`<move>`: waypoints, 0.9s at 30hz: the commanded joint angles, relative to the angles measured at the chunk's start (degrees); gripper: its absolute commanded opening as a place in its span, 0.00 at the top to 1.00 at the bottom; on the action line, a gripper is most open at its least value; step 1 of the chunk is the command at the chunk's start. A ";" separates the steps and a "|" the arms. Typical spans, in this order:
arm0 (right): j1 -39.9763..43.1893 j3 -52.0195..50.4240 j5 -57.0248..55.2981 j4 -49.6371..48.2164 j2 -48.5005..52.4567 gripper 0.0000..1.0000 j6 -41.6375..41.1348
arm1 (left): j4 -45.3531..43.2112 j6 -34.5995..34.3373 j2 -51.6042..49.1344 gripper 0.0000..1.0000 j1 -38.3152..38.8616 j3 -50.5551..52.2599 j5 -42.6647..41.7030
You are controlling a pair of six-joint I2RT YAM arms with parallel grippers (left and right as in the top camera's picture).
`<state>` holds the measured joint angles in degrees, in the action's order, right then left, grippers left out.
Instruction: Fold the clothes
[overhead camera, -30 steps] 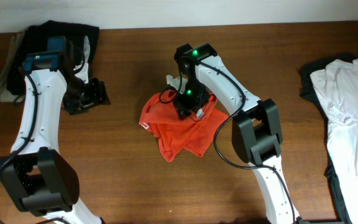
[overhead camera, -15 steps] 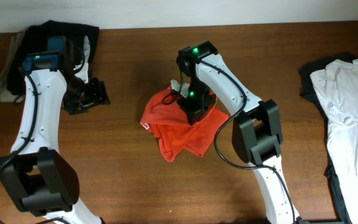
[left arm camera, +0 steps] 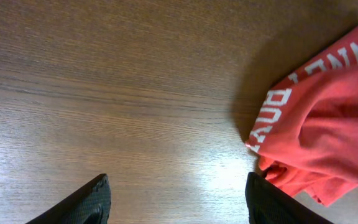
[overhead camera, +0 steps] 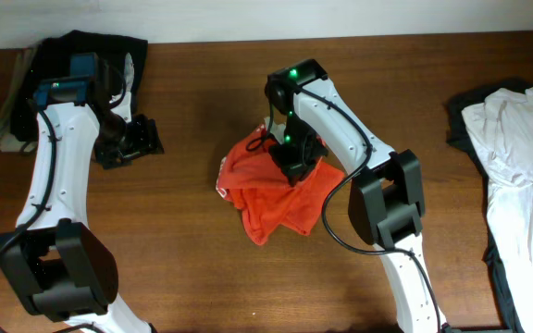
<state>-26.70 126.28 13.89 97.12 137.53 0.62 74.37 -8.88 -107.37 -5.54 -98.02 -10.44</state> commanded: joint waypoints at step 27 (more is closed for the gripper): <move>-0.24 -38.40 -18.64 -2.93 -22.64 0.96 -23.74 | 0.02 -0.52 -0.39 0.30 -0.15 0.72 0.22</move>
<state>-26.68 91.31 -2.96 94.41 114.91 -19.64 74.32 -8.91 -107.37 -5.54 -98.02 -10.41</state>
